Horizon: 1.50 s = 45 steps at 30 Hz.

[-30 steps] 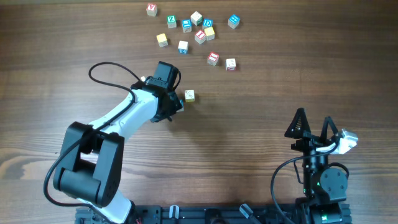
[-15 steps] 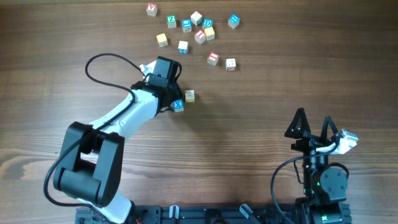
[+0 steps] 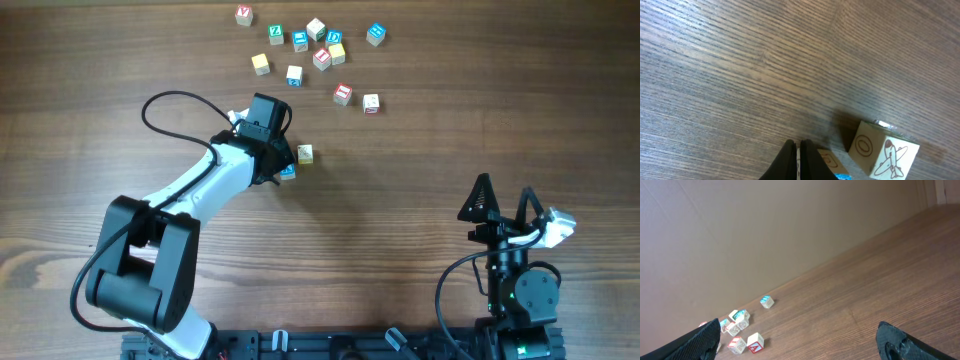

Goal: Form a circle

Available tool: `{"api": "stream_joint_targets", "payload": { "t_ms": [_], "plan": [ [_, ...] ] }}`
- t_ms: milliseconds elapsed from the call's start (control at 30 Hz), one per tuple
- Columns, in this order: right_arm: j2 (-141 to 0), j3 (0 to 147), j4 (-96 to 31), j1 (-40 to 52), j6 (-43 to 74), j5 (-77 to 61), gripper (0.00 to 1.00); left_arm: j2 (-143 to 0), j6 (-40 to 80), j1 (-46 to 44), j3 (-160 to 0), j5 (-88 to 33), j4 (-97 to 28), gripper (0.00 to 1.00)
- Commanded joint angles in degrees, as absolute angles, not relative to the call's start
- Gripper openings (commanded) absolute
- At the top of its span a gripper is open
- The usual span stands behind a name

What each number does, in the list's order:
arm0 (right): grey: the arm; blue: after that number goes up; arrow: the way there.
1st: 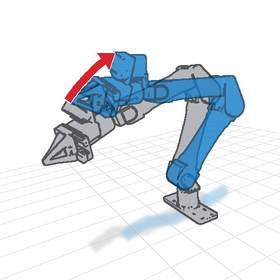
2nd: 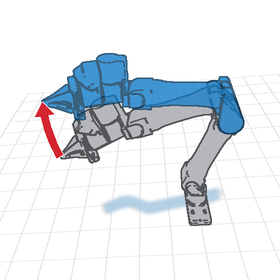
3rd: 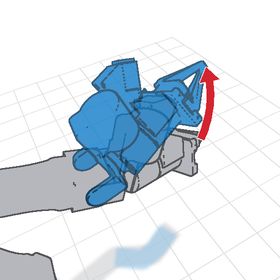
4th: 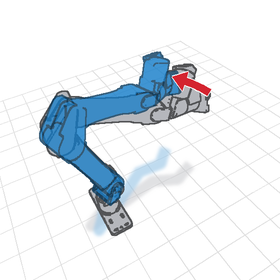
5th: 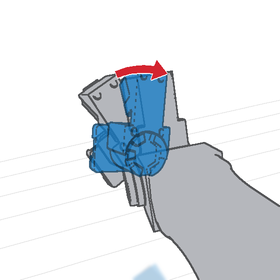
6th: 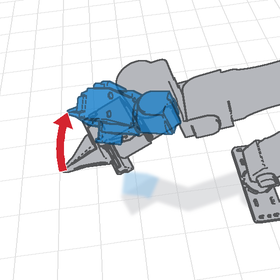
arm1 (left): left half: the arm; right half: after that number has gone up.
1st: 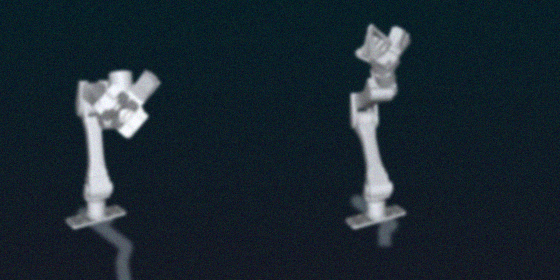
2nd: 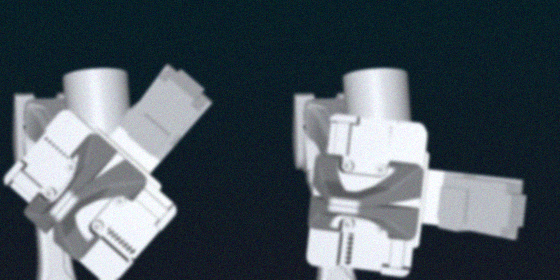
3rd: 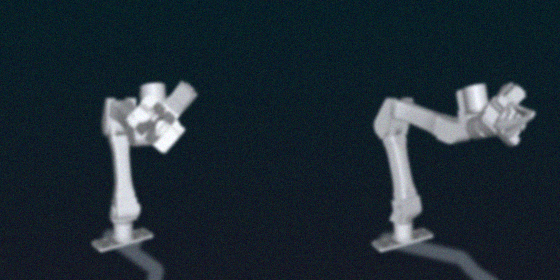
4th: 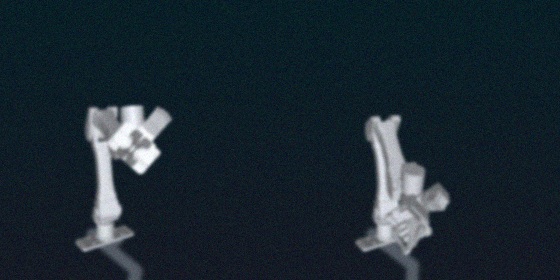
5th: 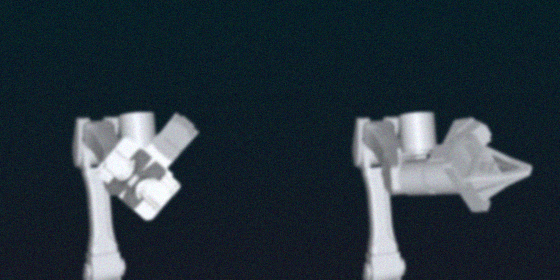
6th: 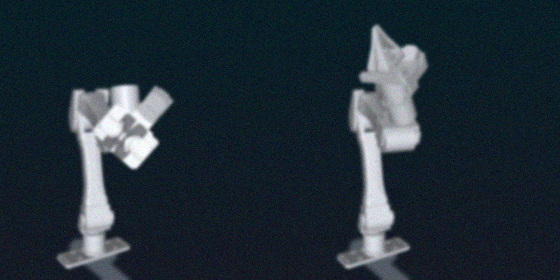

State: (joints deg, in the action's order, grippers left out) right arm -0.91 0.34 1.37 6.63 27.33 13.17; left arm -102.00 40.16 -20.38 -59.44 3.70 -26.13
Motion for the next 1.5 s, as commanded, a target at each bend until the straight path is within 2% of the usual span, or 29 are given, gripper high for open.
{"api": "stream_joint_targets", "payload": {
  "t_ms": [0, 233, 367, 500, 733, 833, 1100, 1133, 1167, 1267, 1467],
  "plan": [
    [-0.8, 0.32, 1.58, 6.42, 27.57, 13.52, 1.0, -101.06, 39.2, -20.51, -59.24, 3.22, -27.09, 0.09],
    [-0.8, 0.32, 1.58, 6.42, 27.57, 13.52, 1.0, -101.06, 39.0, -20.03, -59.24, 4.4, -22.63, 0.29],
    [-0.8, 0.32, 1.58, 6.42, 27.57, 13.52, 1.0, -101.06, 37.52, -20.03, -59.24, -1.61, -23.99, 0.29],
    [-0.8, 0.32, 1.58, 6.42, 27.57, 13.52, 1.0, -101.06, 37.52, -20.01, -59.24, -1.91, -28.08, 0.24],
    [-0.8, 0.32, 1.58, 6.42, 27.55, 13.52, 1.0, -101.06, 38.24, -20.01, -59.24, -1.45, -29.89, 0.22],
    [-0.8, 0.32, 1.58, 6.42, 27.57, 13.52, 1.0, -101.06, 39.46, -20.01, -59.24, -0.95, -30.28, 0.31],
    [-0.8, 0.32, 1.58, 6.42, 27.57, 13.52, 1.0, -101.06, 39.4, -19.53, -59.24, 9.13, -35.62, 0.42],
    [-0.8, 0.32, 1.58, 6.42, 27.59, 13.52, 1.0, -101.06, 39.4, -19.53, -59.24, 10.41, -37.26, 0.42],
    [-0.8, 0.32, 1.58, 6.42, 27.57, 13.52, 0.99, -101.06, 39.22, -19.49, -59.24, 10.2, -38.37, 0.36],
    [-0.8, 0.32, 1.58, 6.42, 27.57, 13.52, 1.0, -101.06, 37.28, -19.49, -59.24, 5.48, -41.41, 0.26],
    [-0.8, 0.32, 1.58, 6.42, 27.57, 13.52, 1.0, -101.06, 32.97, -19.49, -59.24, -7.16, -43.53, 0.25]
  ]
}}
